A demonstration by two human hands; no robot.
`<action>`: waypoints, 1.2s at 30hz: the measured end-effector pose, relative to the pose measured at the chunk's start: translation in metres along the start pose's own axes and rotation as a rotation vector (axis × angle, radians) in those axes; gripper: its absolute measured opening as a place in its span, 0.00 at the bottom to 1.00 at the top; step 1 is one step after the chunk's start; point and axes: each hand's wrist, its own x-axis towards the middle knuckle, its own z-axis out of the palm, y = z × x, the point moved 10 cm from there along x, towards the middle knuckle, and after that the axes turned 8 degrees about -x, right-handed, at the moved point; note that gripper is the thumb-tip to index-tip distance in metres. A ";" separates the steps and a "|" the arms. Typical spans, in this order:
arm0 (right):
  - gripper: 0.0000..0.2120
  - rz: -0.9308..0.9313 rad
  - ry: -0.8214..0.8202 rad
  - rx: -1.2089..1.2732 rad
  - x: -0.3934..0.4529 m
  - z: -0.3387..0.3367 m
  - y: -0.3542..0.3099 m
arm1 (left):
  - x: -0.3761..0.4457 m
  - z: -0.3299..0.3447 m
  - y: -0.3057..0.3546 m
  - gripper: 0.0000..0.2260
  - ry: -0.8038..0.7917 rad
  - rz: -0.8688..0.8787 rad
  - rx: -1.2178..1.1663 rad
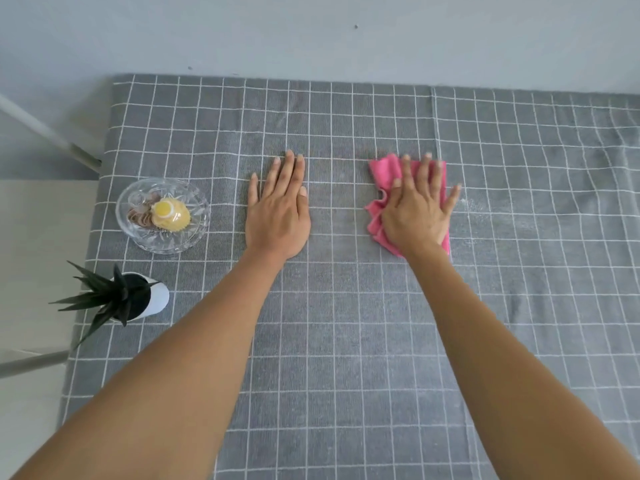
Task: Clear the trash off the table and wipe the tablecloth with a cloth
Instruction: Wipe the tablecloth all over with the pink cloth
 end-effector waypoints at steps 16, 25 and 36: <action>0.25 -0.261 -0.010 0.105 -0.028 0.008 -0.035 | 0.001 0.001 0.000 0.23 -0.008 -0.006 0.010; 0.25 0.026 0.036 0.157 -0.011 0.001 0.099 | 0.005 0.003 0.000 0.23 -0.047 -0.045 0.029; 0.26 0.007 0.047 0.143 -0.009 0.006 0.098 | -0.004 0.052 0.119 0.24 -0.125 0.082 -0.040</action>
